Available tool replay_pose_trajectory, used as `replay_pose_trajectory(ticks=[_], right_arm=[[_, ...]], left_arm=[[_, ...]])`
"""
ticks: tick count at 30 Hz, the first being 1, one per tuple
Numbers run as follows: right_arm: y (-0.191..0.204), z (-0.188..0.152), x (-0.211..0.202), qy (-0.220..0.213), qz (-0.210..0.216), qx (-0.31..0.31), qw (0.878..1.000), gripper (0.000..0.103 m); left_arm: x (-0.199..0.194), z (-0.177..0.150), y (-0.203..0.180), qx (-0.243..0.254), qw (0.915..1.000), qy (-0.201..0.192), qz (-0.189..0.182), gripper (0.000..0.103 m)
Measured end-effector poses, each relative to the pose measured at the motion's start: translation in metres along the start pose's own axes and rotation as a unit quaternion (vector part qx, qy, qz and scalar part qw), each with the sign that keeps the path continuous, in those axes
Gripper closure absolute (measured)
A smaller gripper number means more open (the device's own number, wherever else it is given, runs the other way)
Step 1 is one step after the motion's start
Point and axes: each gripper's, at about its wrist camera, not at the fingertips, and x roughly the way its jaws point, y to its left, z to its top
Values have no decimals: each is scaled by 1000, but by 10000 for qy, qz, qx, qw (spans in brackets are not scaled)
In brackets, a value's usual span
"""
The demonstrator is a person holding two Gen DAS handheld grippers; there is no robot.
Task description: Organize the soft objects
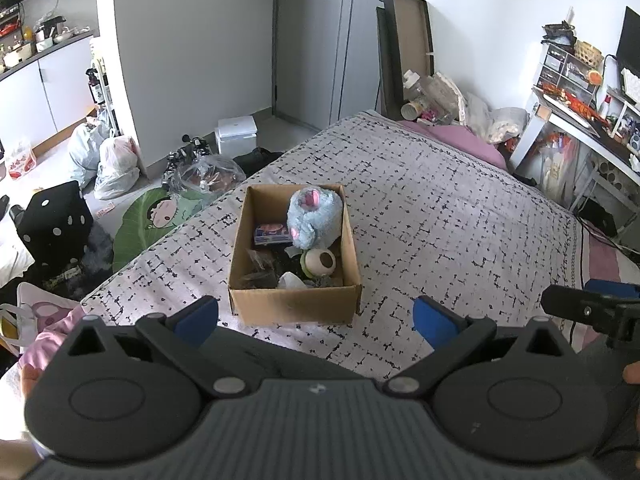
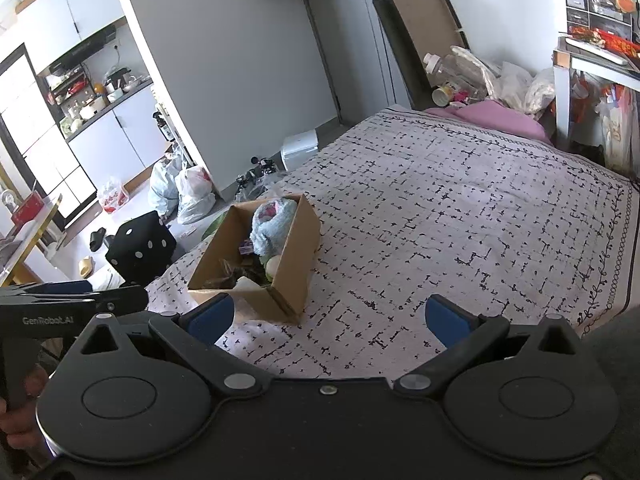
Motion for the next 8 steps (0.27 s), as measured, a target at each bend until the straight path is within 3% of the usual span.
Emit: replay_pose_trajectory(ticks=[8], right_arm=[[-8,-1,2,-41,-38,4,10000,0]], left_arm=[[0,0,-2,37,10000,-9,16,0]])
